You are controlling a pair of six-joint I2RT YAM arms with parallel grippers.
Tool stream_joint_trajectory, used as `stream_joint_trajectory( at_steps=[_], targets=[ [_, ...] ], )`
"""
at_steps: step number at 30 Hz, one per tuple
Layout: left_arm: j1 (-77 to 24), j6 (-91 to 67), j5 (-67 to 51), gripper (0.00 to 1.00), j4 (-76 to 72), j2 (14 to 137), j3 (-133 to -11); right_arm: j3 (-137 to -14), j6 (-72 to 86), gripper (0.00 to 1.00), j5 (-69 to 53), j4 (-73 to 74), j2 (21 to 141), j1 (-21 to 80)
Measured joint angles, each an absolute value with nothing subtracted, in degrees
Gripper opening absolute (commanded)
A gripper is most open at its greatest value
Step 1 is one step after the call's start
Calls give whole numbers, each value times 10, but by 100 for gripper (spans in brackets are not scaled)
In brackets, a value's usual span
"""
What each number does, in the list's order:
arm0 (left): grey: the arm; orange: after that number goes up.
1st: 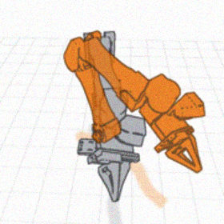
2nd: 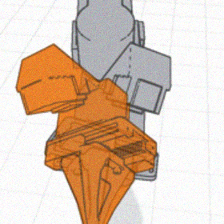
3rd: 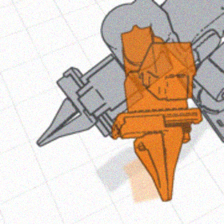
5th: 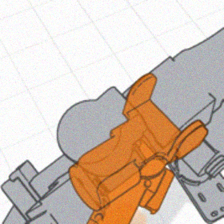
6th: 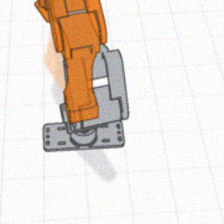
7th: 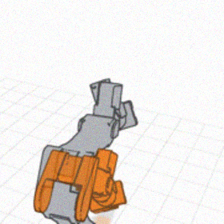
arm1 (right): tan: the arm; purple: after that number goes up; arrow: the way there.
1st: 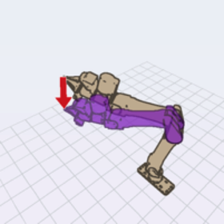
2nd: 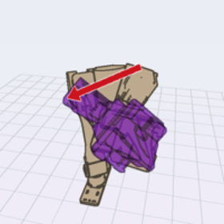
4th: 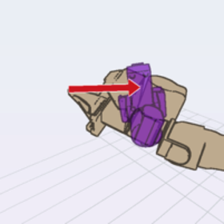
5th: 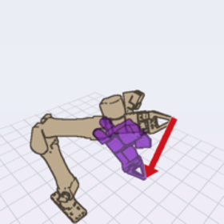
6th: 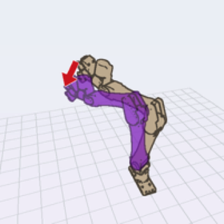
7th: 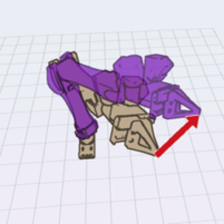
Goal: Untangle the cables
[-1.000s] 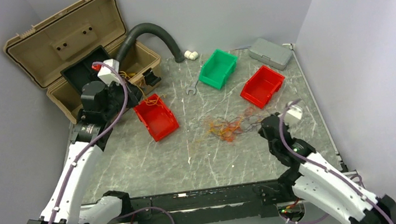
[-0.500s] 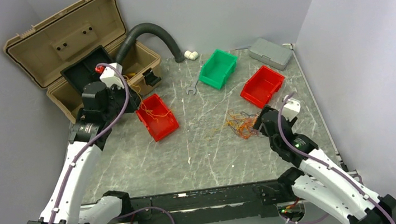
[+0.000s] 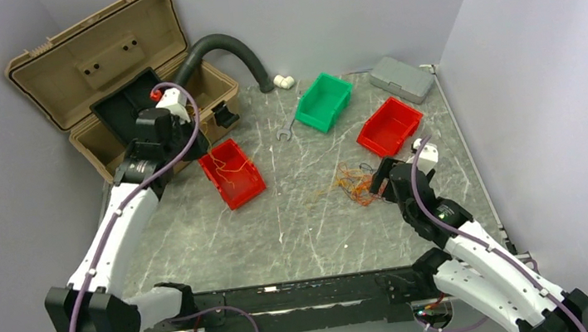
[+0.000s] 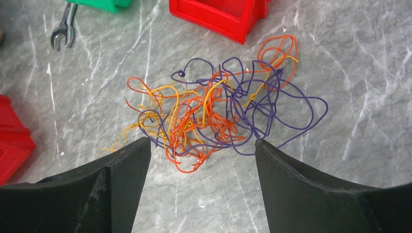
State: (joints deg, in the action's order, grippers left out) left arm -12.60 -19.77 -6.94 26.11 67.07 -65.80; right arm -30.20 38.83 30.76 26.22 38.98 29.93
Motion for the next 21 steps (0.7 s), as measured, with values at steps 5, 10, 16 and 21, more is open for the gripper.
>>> stream_joint_trajectory(
  at_steps=[5,10,16,21],
  targets=[
    [-126,-211,-44,0,237,725,-645,-302,385,81,306,252,375,299],
    [-126,-223,7,0,206,790,-619,-301,383,81,297,251,375,299],
    [-126,-218,86,0,213,862,-628,-301,378,81,293,251,369,299],
    [-140,-216,112,0,222,900,-641,-294,374,81,293,250,363,299]
  ],
)
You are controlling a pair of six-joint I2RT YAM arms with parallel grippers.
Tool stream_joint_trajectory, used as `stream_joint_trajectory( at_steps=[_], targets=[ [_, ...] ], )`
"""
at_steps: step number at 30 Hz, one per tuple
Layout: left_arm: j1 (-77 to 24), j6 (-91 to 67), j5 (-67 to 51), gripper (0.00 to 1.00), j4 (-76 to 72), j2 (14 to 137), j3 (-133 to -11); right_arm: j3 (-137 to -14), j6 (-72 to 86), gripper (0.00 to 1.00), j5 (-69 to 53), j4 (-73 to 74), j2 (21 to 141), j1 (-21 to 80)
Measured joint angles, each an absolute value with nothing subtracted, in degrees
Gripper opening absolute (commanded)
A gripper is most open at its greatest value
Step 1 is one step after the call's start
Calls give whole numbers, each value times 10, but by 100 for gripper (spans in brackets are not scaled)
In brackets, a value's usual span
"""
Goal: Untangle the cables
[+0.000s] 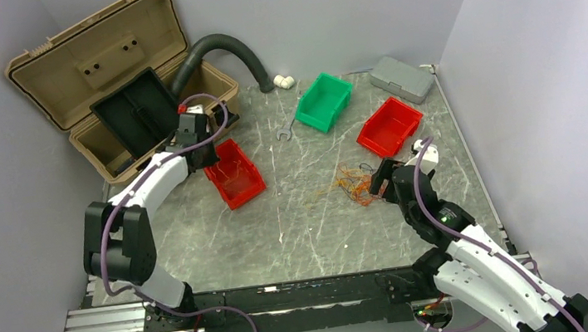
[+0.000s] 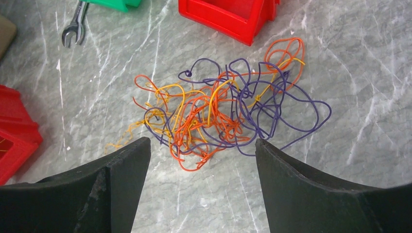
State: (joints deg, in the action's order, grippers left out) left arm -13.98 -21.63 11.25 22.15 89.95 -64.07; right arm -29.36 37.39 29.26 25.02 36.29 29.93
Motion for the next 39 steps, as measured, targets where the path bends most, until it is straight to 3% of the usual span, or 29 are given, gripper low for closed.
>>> stream_joint_trajectory(
  at_steps=[4,9,15,24,29,39],
  targets=[
    [-159,-206,112,9,239,936,-672,-292,370,83,292,249,367,299],
    [-168,-197,102,39,254,940,-686,-292,363,86,284,247,383,299],
    [-166,-190,94,66,320,907,-710,-292,363,90,285,248,437,299],
    [-166,-182,63,92,401,847,-726,-301,371,92,285,249,488,295],
    [-166,-171,55,95,429,812,-727,-316,393,92,295,255,526,275],
    [-165,-172,41,86,418,836,-723,-322,401,92,280,265,549,253]
  ],
)
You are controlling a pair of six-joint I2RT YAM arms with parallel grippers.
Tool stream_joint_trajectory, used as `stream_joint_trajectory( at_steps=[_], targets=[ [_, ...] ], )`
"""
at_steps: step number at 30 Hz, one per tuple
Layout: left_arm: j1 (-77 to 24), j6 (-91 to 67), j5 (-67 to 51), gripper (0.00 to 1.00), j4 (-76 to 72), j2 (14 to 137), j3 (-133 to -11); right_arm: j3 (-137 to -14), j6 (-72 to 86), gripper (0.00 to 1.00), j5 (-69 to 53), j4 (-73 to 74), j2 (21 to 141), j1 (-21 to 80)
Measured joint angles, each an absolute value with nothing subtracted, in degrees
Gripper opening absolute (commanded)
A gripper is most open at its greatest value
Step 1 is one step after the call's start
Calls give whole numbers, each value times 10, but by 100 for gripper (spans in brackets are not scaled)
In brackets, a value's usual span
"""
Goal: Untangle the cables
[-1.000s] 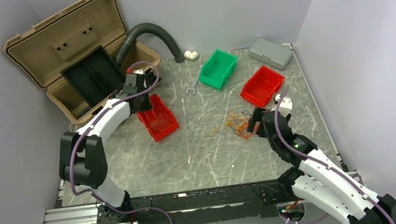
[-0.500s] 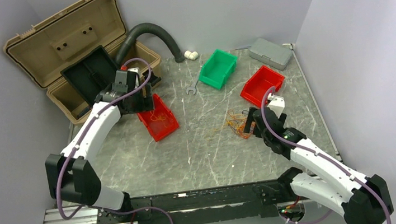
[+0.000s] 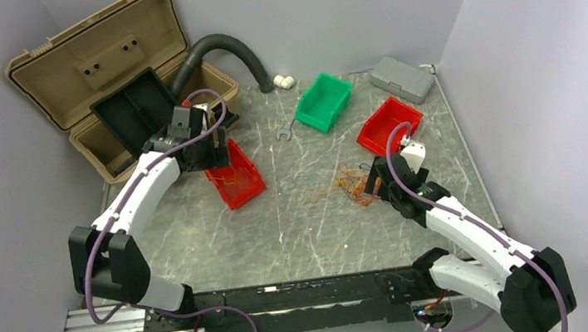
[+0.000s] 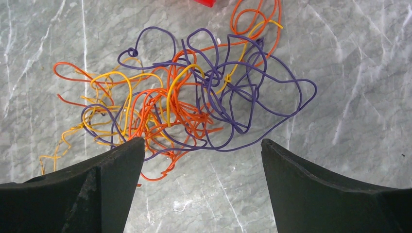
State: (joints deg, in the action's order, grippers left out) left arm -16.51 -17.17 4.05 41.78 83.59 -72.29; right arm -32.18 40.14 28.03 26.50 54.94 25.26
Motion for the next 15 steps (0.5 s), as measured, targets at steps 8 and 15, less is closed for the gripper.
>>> stream_joint_trajectory(
  at_steps=[8,15],
  targets=[
    [-157,-196,65,78,347,828,-669,-322,401,91,276,265,524,252],
    [-149,-218,92,64,250,826,-645,-322,396,91,260,265,514,252]
  ],
)
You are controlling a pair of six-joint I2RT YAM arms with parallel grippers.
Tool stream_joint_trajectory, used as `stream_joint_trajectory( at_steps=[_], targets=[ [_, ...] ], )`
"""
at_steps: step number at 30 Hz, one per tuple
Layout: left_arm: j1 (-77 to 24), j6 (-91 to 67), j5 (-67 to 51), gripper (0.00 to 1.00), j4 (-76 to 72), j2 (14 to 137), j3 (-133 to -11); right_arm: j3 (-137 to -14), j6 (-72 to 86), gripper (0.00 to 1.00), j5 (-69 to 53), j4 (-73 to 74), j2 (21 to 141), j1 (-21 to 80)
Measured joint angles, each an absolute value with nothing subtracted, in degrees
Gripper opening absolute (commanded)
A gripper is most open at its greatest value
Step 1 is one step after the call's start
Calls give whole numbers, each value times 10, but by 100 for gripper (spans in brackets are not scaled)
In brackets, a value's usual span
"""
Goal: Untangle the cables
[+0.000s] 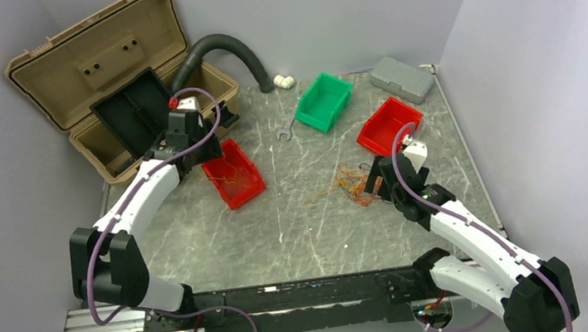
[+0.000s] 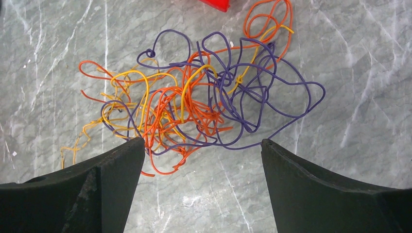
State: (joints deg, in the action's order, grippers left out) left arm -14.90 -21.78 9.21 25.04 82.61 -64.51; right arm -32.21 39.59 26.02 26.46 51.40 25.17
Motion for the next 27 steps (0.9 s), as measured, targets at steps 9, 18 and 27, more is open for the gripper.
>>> stream_joint_trajectory(
  at_steps=[9,18,27],
  targets=[
    [-148,-217,136,51,212,892,-698,-322,386,91,254,264,508,251],
    [-144,-215,165,24,208,932,-715,-322,385,90,254,262,506,251],
    [-145,-196,147,0,132,921,-669,-322,375,89,253,250,515,251]
  ],
)
